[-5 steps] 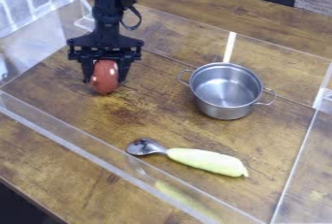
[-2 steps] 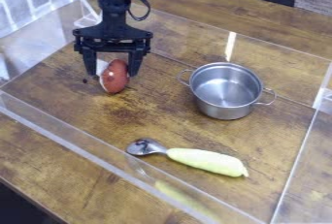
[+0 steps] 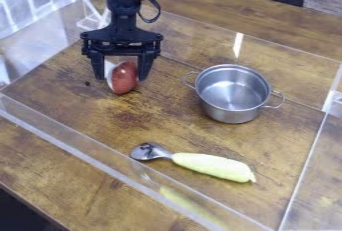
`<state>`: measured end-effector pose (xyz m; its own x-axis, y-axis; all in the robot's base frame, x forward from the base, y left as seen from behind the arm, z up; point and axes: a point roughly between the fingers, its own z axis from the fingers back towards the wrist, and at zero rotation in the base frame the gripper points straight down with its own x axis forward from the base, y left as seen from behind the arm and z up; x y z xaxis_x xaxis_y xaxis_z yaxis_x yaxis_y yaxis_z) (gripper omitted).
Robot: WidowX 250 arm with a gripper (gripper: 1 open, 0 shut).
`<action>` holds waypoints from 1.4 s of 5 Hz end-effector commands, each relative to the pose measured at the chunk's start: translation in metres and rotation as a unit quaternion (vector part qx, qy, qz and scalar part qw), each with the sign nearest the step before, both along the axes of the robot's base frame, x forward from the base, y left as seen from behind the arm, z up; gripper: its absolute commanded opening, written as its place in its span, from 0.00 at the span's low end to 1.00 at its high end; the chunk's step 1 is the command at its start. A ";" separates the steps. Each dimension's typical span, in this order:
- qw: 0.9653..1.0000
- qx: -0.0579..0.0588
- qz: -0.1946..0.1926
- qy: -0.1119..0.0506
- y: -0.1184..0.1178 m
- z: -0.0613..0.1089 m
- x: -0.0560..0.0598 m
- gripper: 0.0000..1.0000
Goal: Remove the mushroom from the silver pot and put it on the table
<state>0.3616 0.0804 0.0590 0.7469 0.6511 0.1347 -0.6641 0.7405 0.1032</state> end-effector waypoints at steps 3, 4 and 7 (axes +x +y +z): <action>0.999 0.002 -0.008 -0.043 -0.015 0.037 0.013 1.00; 0.999 0.000 -0.018 -0.041 -0.009 0.049 0.017 1.00; 1.000 0.003 0.011 -0.029 -0.010 0.043 0.021 1.00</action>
